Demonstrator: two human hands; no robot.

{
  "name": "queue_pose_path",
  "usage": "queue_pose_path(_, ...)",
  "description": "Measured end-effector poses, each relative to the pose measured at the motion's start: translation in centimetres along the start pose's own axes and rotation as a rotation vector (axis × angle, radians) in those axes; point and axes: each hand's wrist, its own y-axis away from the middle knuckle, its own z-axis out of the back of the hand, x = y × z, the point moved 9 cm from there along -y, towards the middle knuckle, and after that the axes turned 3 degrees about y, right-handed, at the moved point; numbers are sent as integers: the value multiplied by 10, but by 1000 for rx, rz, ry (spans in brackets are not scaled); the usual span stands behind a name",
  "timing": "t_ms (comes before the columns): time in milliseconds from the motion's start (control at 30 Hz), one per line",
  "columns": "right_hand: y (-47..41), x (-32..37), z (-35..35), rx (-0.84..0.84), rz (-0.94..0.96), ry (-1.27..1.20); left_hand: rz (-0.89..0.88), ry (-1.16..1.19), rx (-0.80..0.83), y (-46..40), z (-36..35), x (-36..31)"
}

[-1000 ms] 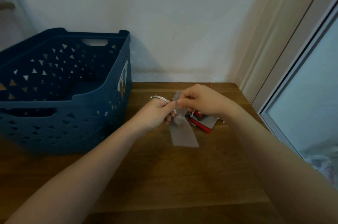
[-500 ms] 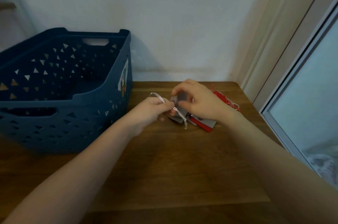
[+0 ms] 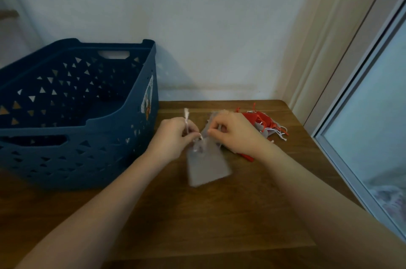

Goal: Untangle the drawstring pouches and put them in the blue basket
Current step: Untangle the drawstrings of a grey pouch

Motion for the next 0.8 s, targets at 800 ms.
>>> queue_pose_path(800,0,0,-9,-35,-100,-351,-339,26,-170,8,25,-22)
